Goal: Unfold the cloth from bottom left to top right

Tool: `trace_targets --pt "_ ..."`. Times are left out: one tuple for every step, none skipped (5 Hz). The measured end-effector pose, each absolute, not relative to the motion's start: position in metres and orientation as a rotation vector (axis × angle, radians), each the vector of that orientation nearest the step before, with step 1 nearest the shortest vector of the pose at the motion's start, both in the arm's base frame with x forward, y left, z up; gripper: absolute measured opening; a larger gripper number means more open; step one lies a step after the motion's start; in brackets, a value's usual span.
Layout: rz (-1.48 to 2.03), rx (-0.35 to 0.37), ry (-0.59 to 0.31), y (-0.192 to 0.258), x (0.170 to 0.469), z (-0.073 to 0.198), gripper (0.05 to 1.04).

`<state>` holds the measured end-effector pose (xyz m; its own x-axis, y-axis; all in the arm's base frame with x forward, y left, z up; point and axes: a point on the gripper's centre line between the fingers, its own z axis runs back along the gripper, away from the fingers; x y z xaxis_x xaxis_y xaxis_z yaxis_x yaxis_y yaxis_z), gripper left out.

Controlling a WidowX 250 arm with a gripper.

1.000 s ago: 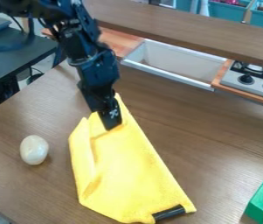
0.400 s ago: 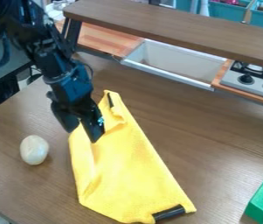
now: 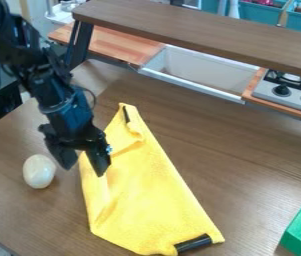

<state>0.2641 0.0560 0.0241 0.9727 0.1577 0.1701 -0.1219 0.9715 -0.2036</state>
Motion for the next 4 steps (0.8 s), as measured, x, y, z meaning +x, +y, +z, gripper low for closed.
trace_targets --pt "0.225 -0.174 -0.208 0.058 0.262 0.014 0.999" --pt "0.285 -0.190 -0.258 0.057 0.264 0.006 0.999" --pt "0.349 -0.189 -0.338 0.060 0.265 0.002 0.999" --pt "0.377 -0.196 -0.379 0.062 0.269 0.003 0.999"
